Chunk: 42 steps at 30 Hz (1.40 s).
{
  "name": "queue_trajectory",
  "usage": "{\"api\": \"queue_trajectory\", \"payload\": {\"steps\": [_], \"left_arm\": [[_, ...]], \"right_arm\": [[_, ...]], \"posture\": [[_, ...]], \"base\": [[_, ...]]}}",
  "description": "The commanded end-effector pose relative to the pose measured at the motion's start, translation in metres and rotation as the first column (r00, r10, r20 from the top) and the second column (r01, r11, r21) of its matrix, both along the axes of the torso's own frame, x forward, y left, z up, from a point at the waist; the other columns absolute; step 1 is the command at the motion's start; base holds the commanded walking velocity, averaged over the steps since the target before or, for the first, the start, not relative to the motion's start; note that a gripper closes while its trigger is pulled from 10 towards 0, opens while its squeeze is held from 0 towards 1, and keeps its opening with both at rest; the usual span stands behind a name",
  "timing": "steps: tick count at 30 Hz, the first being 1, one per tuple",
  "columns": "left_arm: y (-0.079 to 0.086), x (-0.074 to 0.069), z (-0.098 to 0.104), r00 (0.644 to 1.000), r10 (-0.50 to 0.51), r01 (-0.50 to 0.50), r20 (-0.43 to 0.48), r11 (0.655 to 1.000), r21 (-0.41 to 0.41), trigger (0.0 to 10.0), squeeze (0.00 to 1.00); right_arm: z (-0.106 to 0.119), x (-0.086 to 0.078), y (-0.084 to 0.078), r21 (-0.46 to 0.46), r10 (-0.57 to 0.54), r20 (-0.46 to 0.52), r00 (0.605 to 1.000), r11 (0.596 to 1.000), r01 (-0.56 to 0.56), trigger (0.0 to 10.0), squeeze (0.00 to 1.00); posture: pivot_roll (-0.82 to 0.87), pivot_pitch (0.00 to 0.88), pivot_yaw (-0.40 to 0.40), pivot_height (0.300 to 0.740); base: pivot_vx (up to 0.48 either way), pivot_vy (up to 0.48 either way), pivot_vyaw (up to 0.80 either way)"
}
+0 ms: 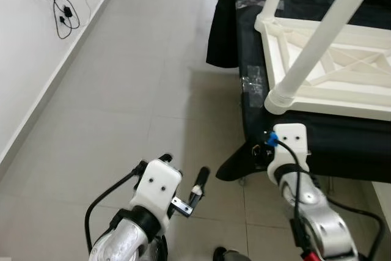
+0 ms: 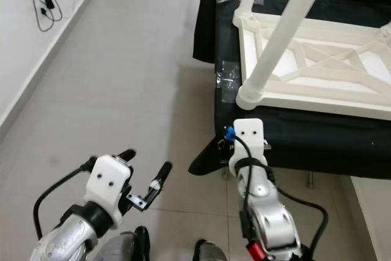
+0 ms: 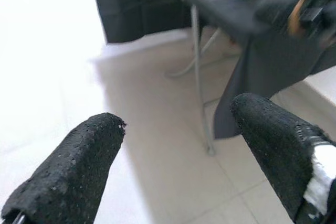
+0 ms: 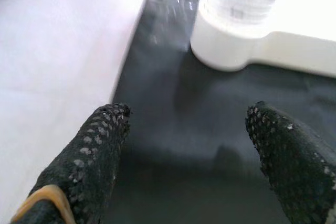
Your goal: Building children table
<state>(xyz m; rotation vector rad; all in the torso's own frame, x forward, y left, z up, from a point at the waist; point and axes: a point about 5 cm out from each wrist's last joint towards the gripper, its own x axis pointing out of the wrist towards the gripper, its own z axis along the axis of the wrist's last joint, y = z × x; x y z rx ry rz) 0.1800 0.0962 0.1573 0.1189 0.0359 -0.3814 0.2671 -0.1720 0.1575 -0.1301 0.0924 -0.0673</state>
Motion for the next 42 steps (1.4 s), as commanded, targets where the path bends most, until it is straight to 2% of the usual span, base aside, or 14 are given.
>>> {"api": "queue_trajectory", "payload": {"steps": [1,4,8,11,15,19,27,35,42], "left_arm": [[0.008,-0.001,-0.01,0.997,0.069,-0.069,-0.03,0.997,0.017,10.0,0.0],[0.017,0.002,-0.014,0.988,0.154,-0.153,-0.024,0.987,0.048,10.0,0.0],[0.02,0.006,-0.016,0.985,0.17,-0.169,-0.017,0.984,0.057,10.0,0.0],[0.022,0.009,-0.018,0.984,0.179,-0.179,-0.003,0.981,0.081,10.0,0.0],[0.03,0.012,-0.022,0.976,0.216,-0.215,0.007,0.966,0.144,10.0,0.0],[0.034,0.015,-0.028,0.971,0.237,-0.235,0.01,0.957,0.169,10.0,0.0],[0.033,0.017,-0.03,0.968,0.249,-0.247,0.012,0.955,0.165,10.0,0.0],[0.039,0.023,-0.025,0.949,0.314,-0.314,0.022,0.94,0.132,10.0,0.0],[0.049,0.029,-0.015,0.93,0.362,-0.368,0.068,0.923,0.111,10.0,0.0]], "right_arm": [[-0.002,0.001,-0.005,-0.007,-0.005,0.027,1.0,1.0,0.006,10.0,0.0],[-0.01,0.0,-0.002,0.0,-0.007,0.007,1.0,1.0,0.007,10.0,0.0],[-0.014,0.0,0.002,0.017,0.0,-0.008,1.0,1.0,0.0,10.0,0.0],[-0.015,0.002,0.004,0.016,0.007,0.001,1.0,1.0,-0.008,10.0,0.0],[-0.014,0.007,-0.003,0.002,-0.016,0.026,1.0,1.0,0.016,10.0,0.0],[-0.019,0.011,-0.004,0.01,-0.006,0.019,1.0,1.0,0.006,10.0,0.0],[-0.025,0.011,0.003,0.023,0.035,-0.002,0.999,0.999,-0.035,10.0,0.0],[-0.034,0.019,0.013,0.031,0.088,-0.028,0.996,0.996,-0.087,10.0,0.0],[-0.025,0.032,0.001,0.023,0.037,0.017,0.999,0.999,-0.037,10.0,0.0]], "posture": [[0.13,0.165,-0.052,0.74],[0.15,0.134,-0.057,0.74],[0.15,0.116,-0.057,0.74],[0.15,0.101,-0.053,0.74],[0.15,0.074,-0.053,0.74],[0.14,0.059,-0.05,0.74],[0.15,0.052,-0.048,0.74],[0.15,0.036,-0.057,0.74],[0.15,0.037,-0.062,0.74]], "base": [[0.0,0.0,0.0],[0.0,0.0,0.0],[0.0,0.0,0.0],[0.0,-0.086,-0.8],[0.199,-0.37,-0.16],[0.202,-0.392,0.0],[0.0,-0.428,0.0],[0.0,0.0,0.0],[0.0,0.0,0.0]]}}
